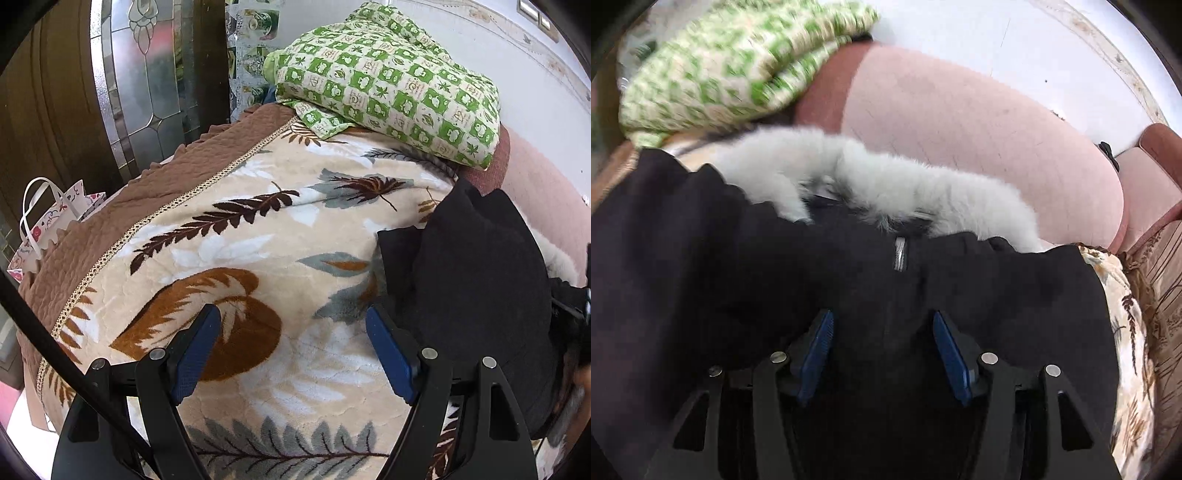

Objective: Fold large clothes

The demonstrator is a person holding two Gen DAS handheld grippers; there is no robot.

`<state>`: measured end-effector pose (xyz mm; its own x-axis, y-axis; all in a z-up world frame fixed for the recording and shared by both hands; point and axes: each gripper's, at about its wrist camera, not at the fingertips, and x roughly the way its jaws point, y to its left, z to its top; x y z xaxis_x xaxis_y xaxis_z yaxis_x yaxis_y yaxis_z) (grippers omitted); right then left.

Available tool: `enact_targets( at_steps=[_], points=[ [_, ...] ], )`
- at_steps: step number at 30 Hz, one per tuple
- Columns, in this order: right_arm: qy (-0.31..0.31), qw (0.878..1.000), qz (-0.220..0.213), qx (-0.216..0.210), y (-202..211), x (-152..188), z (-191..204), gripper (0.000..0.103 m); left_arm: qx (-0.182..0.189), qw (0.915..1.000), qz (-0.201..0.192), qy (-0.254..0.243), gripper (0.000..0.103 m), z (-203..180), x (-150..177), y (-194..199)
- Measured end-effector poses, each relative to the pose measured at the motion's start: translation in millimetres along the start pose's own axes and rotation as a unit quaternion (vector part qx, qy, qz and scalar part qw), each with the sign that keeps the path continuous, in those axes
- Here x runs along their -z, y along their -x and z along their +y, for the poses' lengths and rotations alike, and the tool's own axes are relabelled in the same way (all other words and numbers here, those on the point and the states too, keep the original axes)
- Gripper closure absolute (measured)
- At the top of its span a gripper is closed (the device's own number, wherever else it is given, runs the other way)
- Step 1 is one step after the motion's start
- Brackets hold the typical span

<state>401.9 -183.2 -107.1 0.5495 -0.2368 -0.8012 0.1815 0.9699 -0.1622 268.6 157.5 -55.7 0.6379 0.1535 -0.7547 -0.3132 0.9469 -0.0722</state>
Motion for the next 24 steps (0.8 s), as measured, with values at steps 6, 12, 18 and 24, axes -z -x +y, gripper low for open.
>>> enact_targets(
  at_steps=[6,12,18,24],
  points=[
    [-0.037,0.995,-0.089,-0.024,69,0,-3,0.041,0.001,1.0000,-0.003,0.007,0.023,5,-2,2],
    [0.039,0.994,-0.069,-0.081,73,0,63,0.041,0.001,1.0000,-0.004,-0.006,0.023,-2,3,3],
    [0.086,0.996,-0.014,-0.025,16,-26,107,0.035,0.003,0.9999,-0.007,-0.012,0.023,-7,2,5],
    [-0.014,0.993,-0.088,-0.081,86,-7,44,0.031,0.006,0.9995,-0.020,-0.026,0.023,-12,6,14]
  ],
)
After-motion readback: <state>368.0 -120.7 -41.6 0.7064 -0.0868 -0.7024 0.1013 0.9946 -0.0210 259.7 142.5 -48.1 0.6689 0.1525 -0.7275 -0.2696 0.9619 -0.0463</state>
